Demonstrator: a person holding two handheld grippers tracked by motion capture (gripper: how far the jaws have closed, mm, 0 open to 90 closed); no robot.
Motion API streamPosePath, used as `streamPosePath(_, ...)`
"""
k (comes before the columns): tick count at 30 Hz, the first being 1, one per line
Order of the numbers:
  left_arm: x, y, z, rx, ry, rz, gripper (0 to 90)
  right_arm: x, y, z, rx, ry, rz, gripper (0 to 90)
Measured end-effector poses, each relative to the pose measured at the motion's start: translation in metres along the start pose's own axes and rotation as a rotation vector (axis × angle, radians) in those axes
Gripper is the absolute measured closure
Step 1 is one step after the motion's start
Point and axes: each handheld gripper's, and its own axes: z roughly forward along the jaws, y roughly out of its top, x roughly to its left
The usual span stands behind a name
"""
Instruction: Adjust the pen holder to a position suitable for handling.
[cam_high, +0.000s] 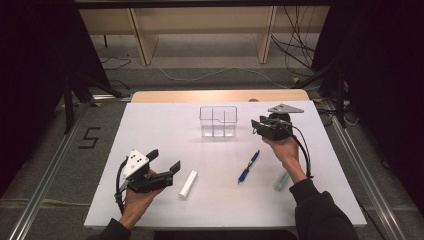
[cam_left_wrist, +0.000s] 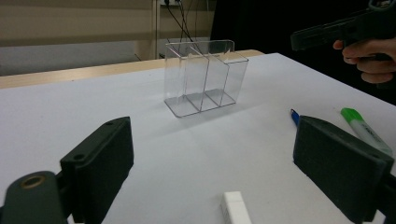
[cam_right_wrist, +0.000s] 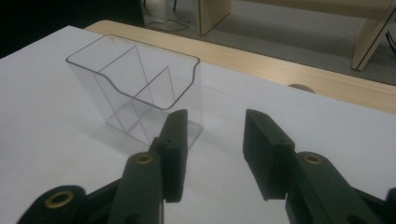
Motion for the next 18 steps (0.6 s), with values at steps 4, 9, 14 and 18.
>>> streamPosePath(4, 0.000, 0.000, 0.001, 0.002, 0.000, -0.005, 11.5, 0.000, -0.005, -0.009, -0.008, 0.009, 0.016, 51.4)
streamPosePath(9, 0.000, 0.000, 0.002, -0.002, 0.000, -0.019, 11.4, 0.002, -0.014, -0.026, -0.036, 0.030, 0.036, 46.2)
streamPosePath(14, 0.000, 0.000, 0.003, 0.003, 0.001, -0.022, 11.4, 0.007, -0.024, -0.043, -0.058, 0.039, 0.025, 42.1)
streamPosePath(18, -0.001, 0.000, 0.004, 0.013, -0.004, -0.012, 11.4, 0.009, -0.028, -0.049, -0.056, 0.042, 0.012, 38.7)
